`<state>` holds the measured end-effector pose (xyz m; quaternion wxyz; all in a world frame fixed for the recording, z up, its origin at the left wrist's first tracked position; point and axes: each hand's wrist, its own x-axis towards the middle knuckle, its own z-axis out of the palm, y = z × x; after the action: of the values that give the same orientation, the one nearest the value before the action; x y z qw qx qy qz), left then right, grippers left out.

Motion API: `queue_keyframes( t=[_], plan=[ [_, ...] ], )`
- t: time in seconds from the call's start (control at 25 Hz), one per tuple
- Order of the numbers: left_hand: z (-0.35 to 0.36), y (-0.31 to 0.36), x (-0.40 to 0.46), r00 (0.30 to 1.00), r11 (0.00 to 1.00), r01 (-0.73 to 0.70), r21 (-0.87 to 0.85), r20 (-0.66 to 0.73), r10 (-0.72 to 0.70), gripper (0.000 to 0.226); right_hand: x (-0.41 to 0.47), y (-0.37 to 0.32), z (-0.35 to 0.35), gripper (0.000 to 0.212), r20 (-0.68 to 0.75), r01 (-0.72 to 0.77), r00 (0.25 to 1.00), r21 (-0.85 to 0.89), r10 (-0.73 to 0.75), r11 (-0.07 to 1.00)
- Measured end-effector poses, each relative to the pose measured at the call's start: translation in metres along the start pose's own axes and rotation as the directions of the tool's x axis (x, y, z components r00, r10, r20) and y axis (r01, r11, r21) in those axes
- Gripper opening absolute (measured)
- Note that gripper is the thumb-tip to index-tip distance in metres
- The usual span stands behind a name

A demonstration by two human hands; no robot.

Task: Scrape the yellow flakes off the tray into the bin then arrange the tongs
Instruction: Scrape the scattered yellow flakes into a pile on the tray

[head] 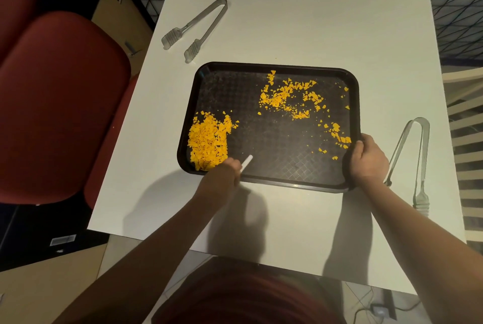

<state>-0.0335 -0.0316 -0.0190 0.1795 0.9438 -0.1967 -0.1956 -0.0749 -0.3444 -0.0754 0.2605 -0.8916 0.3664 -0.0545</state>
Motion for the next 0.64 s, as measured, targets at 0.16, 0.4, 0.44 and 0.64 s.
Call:
queue_keyframes(
  t=[0.16, 0.4, 0.44, 0.64],
  plan=[
    [0.008, 0.001, -0.005, 0.990, 0.995, 0.102, 0.013, -0.102, -0.100, 0.018, 0.000, 0.000, 0.000, 0.053, 0.009, -0.007, 1.000, 0.001, 0.007, 1.000],
    [-0.002, 0.025, 0.002, 0.982, 0.999, 0.018, -0.043, -0.188, -0.026, 0.011, 0.000, 0.001, 0.000, 0.053, 0.005, -0.004, 1.000, 0.000, 0.004, 1.000],
    [0.004, 0.032, 0.003, 0.986, 0.999, -0.032, -0.001, -0.162, 0.031, 0.012, 0.000, 0.001, 0.001, 0.054, 0.006, -0.004, 1.000, 0.000, 0.004, 1.000],
    [0.015, 0.001, 0.005, 0.967, 0.980, 0.194, -0.052, -0.155, -0.200, 0.014, 0.000, -0.001, 0.000, 0.054, 0.007, -0.001, 1.000, -0.009, 0.001, 1.000]
  ],
)
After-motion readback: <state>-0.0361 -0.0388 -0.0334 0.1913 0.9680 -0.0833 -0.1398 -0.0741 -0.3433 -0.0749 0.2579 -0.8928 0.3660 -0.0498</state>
